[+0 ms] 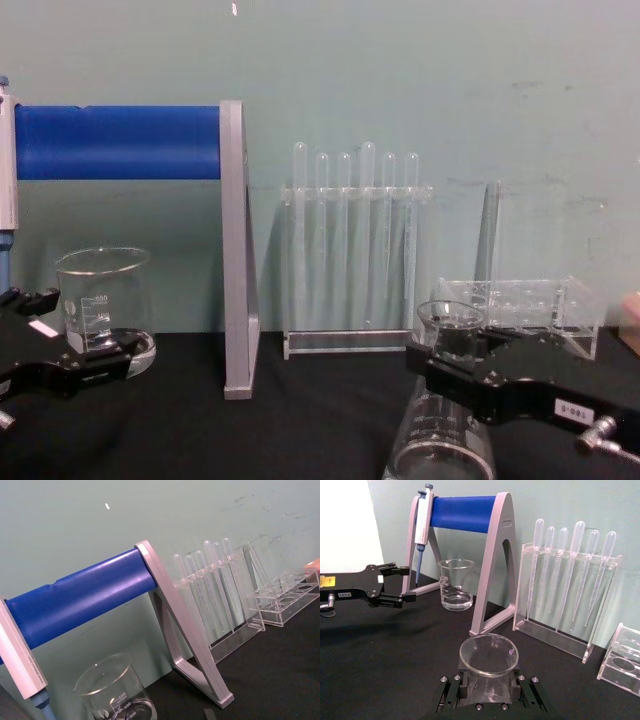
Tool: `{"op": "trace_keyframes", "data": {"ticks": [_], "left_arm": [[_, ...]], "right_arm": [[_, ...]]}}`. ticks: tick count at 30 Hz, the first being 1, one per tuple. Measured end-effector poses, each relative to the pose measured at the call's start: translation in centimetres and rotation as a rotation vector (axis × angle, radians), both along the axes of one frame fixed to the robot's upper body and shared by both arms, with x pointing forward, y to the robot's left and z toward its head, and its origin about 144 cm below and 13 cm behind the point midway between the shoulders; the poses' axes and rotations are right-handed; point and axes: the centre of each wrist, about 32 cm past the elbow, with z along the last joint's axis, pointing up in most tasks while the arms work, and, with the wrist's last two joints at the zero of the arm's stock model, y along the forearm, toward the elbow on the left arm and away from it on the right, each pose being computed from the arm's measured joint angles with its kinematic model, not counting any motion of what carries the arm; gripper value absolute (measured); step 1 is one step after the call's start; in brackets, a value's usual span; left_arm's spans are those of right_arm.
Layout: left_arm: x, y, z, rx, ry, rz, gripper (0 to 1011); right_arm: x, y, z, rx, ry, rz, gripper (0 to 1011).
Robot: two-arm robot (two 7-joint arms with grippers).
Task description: Grasp the erlenmeyer flask with one hand, shake it three times, then place it back.
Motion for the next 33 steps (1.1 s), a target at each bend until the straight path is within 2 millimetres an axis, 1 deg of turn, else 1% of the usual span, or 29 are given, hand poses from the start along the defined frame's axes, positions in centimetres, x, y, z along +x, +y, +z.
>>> {"op": "trace_keyframes", "data": {"ticks": [12, 25, 33], "left_arm": [[0.0, 0.0, 0.0, 0.000, 0.000, 0.000, 1001], [0.0, 0.0, 0.0, 0.000, 0.000, 0.000, 1001], [0.0, 0.0, 0.0, 0.000, 0.000, 0.000, 1001]], "right_arm": [[0.0, 0.0, 0.2, 0.000, -0.019, -0.011, 449], [-0.6, 0.2, 3.2, 0.011, -0.084, -0.023, 449], [-0.7, 0.2, 3.5, 0.017, -0.087, -0.028, 449]]}}
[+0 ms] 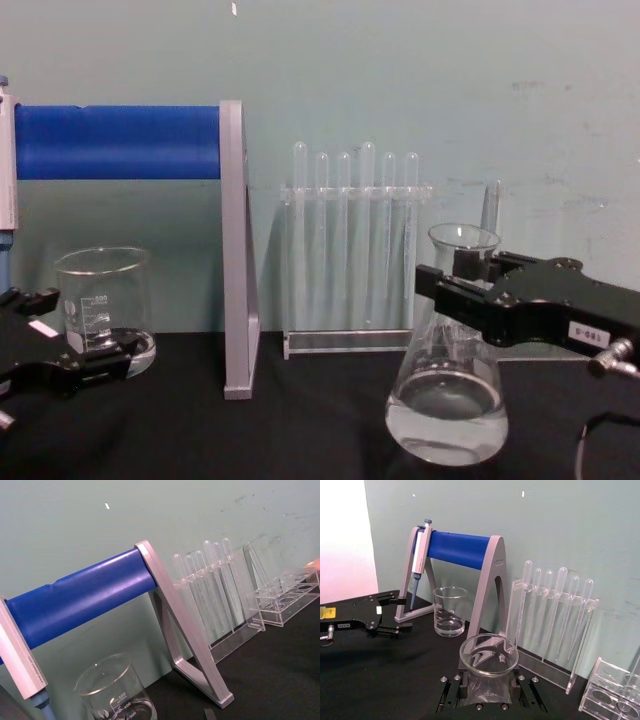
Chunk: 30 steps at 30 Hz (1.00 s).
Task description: Grasp the erlenmeyer flask with one hand, shake it three times, then place it back.
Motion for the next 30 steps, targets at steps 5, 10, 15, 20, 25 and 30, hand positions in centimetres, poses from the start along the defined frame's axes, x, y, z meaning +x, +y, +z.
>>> {"op": "trace_keyframes", "data": {"ticks": [5, 10, 15, 20, 25, 30], "left_arm": [[0.0, 0.0, 0.0, 0.000, 0.000, 0.000, 1001], [0.0, 0.0, 0.0, 0.000, 0.000, 0.000, 1001], [0.0, 0.0, 0.0, 0.000, 0.000, 0.000, 1002], [0.0, 0.0, 0.0, 0.000, 0.000, 0.000, 1001], [0.0, 0.0, 0.0, 0.000, 0.000, 0.000, 1001], [0.0, 0.0, 0.0, 0.000, 0.000, 0.000, 1001]], "right_arm": [[0.0, 0.0, 0.0, 0.003, 0.001, -0.001, 449], [0.0, 0.1, 0.0, 0.003, 0.003, 0.000, 449], [-0.2, 0.7, -0.1, -0.001, 0.007, 0.028, 449], [-0.4, 1.5, -0.1, -0.008, 0.008, 0.078, 449], [-0.6, 2.4, 0.0, -0.008, 0.006, 0.125, 449], [-1.0, 3.5, 0.1, -0.007, 0.006, 0.189, 449]]}}
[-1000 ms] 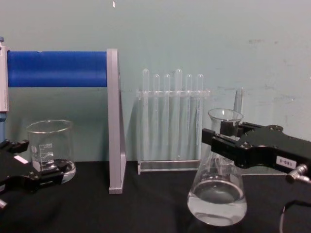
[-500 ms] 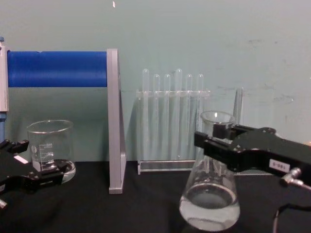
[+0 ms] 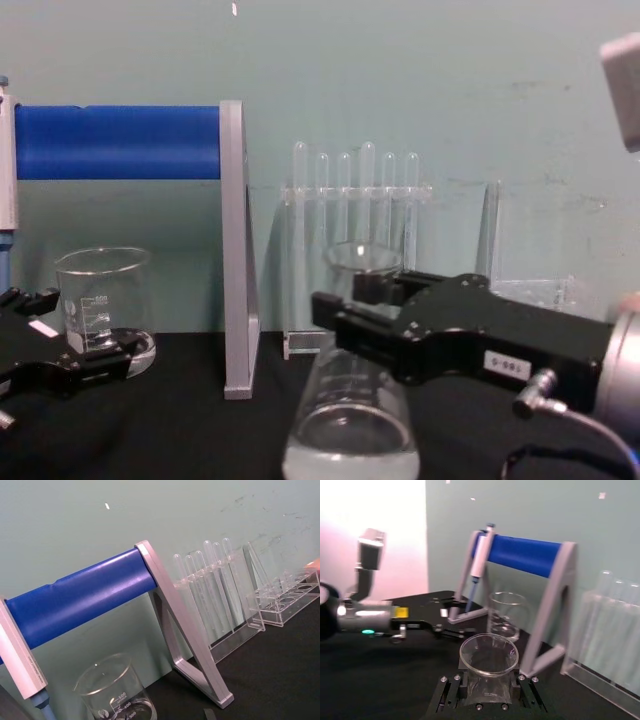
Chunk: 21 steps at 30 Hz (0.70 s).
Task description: Grasp the erlenmeyer flask with one hand, shake it three times, then place it back.
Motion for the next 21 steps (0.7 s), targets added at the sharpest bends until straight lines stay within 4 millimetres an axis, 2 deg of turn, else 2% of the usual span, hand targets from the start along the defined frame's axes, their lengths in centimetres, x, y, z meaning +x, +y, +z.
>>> {"op": "trace_keyframes", "data": {"ticks": [10, 21], "left_arm": [[0.00, 0.00, 0.00, 0.000, 0.000, 0.000, 1001], [0.00, 0.00, 0.00, 0.000, 0.000, 0.000, 1001]], "right_arm": [[-0.59, 1.22, -0.05, -0.010, 0.000, 0.095, 449], [-0.04, 0.29, 0.20, 0.005, -0.011, 0.017, 449]]}}
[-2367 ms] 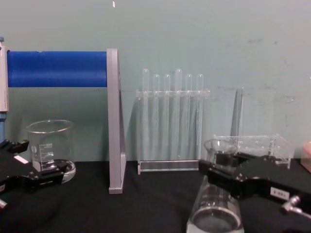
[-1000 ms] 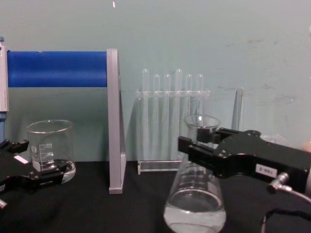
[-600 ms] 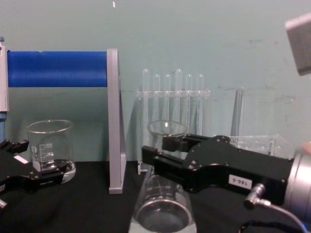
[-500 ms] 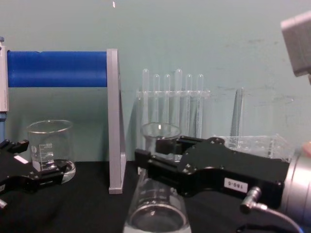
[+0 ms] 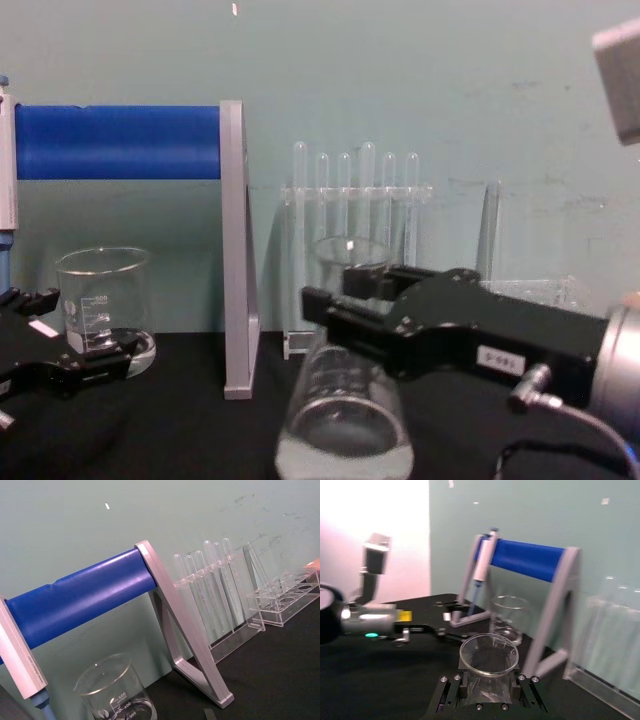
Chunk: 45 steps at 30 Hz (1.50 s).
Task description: Grasp the erlenmeyer flask with one hand, shake it three times, then place it back.
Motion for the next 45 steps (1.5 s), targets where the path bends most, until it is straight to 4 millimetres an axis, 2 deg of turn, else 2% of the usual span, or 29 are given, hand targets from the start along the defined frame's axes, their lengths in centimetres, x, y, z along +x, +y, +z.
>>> {"op": "trace_keyframes", "data": {"ticks": [11, 25, 36, 45], "left_arm": [[0.0, 0.0, 0.0, 0.000, 0.000, 0.000, 1001], [0.0, 0.0, 0.0, 0.000, 0.000, 0.000, 1001], [0.0, 0.0, 0.0, 0.000, 0.000, 0.000, 1001], [0.0, 0.0, 0.0, 0.000, 0.000, 0.000, 1001]], "right_arm": [[1.3, -3.3, 0.5, 0.013, -0.026, -0.199, 449], [2.1, -7.0, 0.7, 0.009, -0.043, -0.403, 449], [2.2, -7.7, 0.6, 0.006, -0.040, -0.450, 449], [2.1, -6.1, 0.7, 0.014, -0.035, -0.372, 449]]}}
